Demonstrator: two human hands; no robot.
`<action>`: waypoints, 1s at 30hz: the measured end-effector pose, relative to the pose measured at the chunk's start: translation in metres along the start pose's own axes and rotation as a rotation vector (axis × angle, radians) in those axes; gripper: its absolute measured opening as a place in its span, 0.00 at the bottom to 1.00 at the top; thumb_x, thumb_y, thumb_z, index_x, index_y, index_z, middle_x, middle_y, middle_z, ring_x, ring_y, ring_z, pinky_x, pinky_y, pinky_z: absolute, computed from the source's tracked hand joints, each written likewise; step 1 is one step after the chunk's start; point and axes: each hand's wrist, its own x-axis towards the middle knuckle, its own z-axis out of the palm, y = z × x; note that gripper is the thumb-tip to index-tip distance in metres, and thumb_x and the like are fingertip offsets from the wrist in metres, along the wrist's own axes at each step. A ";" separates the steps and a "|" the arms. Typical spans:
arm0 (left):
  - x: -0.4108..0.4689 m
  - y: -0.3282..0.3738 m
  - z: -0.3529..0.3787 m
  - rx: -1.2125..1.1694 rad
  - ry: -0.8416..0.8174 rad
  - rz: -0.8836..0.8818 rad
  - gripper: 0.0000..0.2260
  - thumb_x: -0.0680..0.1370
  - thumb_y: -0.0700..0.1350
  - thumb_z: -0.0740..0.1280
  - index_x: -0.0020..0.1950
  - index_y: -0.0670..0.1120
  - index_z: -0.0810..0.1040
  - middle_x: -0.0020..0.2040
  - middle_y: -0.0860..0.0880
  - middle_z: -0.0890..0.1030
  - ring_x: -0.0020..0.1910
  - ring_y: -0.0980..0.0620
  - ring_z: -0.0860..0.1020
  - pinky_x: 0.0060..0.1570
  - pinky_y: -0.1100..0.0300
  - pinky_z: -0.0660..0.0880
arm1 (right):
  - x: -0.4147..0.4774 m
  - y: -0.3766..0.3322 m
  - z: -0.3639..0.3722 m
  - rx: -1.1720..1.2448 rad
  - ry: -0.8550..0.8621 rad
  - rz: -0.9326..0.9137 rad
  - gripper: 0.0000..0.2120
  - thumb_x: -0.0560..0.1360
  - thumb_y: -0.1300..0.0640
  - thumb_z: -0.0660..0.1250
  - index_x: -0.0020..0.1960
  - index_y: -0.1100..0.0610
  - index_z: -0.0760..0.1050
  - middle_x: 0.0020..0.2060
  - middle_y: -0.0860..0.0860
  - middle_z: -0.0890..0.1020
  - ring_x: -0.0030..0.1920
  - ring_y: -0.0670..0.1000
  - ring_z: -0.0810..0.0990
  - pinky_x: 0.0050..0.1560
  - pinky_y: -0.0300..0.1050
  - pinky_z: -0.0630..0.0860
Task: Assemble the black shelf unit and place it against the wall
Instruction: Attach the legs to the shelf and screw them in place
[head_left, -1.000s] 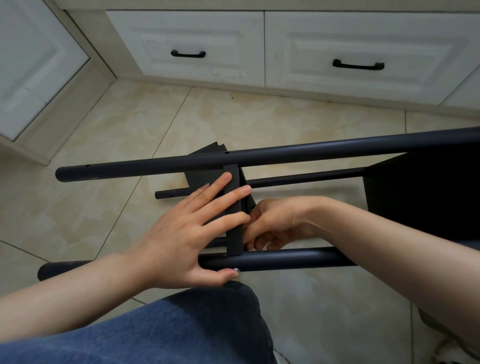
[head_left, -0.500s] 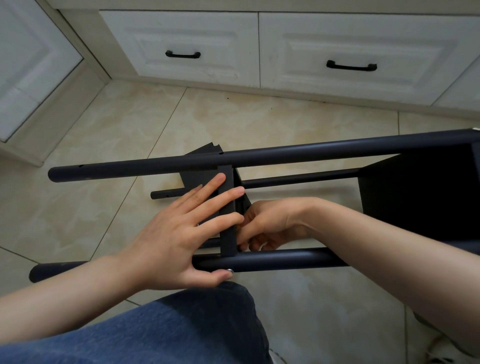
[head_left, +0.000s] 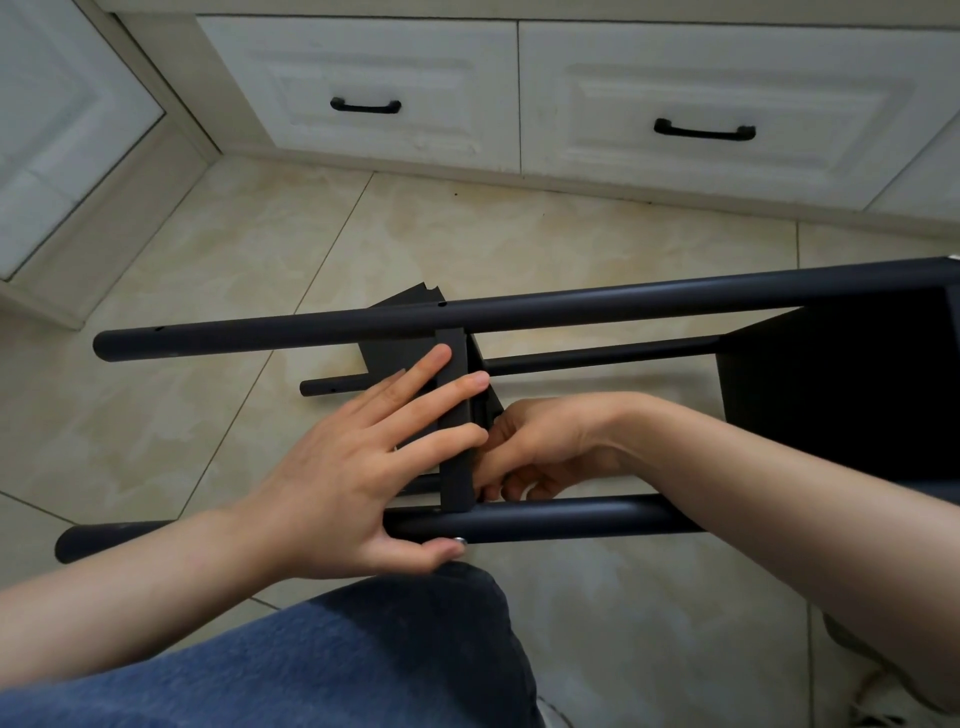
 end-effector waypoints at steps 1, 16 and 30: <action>0.000 0.000 0.000 -0.001 0.001 -0.001 0.33 0.73 0.68 0.67 0.72 0.51 0.72 0.82 0.50 0.58 0.82 0.43 0.52 0.73 0.47 0.63 | -0.001 0.000 -0.001 -0.002 0.003 -0.002 0.03 0.76 0.58 0.71 0.46 0.57 0.82 0.38 0.51 0.81 0.37 0.47 0.77 0.42 0.41 0.72; 0.001 0.000 0.000 -0.002 0.008 -0.006 0.33 0.72 0.68 0.68 0.72 0.51 0.72 0.82 0.50 0.59 0.82 0.43 0.53 0.72 0.47 0.64 | 0.001 0.000 0.001 0.008 0.003 -0.023 0.05 0.76 0.60 0.70 0.42 0.56 0.82 0.36 0.50 0.82 0.36 0.46 0.78 0.41 0.39 0.74; 0.001 0.000 0.001 0.010 0.004 -0.001 0.33 0.73 0.68 0.67 0.73 0.52 0.71 0.82 0.50 0.58 0.82 0.44 0.52 0.72 0.49 0.63 | 0.004 -0.001 0.004 0.019 0.006 -0.020 0.05 0.76 0.62 0.69 0.42 0.56 0.80 0.34 0.50 0.82 0.35 0.47 0.78 0.40 0.39 0.75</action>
